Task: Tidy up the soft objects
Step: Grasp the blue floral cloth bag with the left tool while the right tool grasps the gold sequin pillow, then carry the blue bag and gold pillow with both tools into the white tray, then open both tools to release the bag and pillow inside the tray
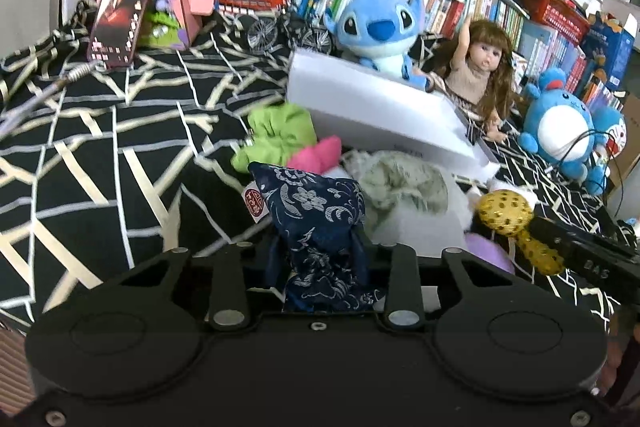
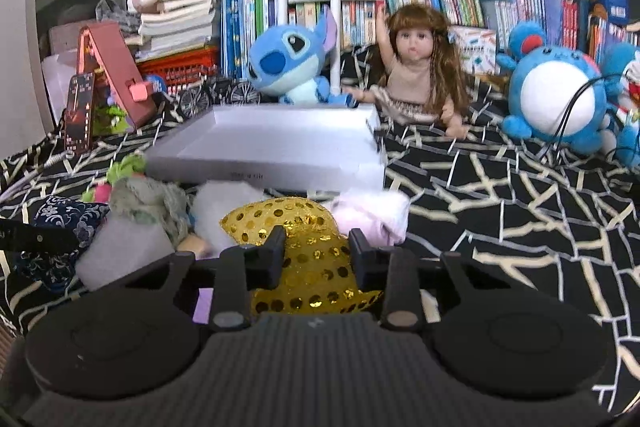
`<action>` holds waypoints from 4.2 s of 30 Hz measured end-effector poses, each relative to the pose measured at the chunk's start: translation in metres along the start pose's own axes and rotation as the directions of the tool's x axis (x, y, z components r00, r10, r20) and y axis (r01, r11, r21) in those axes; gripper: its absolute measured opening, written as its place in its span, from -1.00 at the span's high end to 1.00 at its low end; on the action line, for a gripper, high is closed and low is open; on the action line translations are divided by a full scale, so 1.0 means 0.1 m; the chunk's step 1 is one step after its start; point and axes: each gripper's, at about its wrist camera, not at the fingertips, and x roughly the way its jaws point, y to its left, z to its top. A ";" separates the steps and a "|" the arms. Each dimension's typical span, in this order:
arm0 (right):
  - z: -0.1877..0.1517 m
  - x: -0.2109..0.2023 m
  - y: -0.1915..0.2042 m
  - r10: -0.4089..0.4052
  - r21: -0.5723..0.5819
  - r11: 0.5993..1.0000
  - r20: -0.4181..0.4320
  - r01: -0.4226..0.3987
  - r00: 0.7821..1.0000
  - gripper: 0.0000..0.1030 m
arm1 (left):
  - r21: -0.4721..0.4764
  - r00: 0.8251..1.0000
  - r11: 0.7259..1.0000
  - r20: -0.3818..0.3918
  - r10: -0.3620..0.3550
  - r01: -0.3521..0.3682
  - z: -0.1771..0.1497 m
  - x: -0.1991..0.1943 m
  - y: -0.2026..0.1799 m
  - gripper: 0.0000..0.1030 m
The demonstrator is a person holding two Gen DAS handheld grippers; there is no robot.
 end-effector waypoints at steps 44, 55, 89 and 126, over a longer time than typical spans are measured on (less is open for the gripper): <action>1.27 1.47 -0.38 0.091 0.388 0.920 -0.092 -0.049 0.992 0.26 | 0.014 0.989 0.992 -0.080 -0.120 0.122 1.65 1.74 -0.70 0.37; 1.17 2.13 -0.43 0.055 0.532 0.844 -0.210 0.067 0.976 0.26 | 0.016 0.989 0.998 -0.137 -0.053 0.056 1.64 2.33 -0.85 0.36; 1.08 2.27 -0.39 0.132 0.584 0.811 -0.235 0.032 0.963 -0.03 | -0.002 0.973 0.994 -0.205 -0.105 0.107 1.55 2.59 -0.87 0.02; 0.70 0.58 -0.27 0.099 0.187 0.976 0.096 -0.116 0.990 -0.83 | 0.182 0.990 0.976 0.051 -0.131 0.120 0.84 0.77 -0.80 -0.73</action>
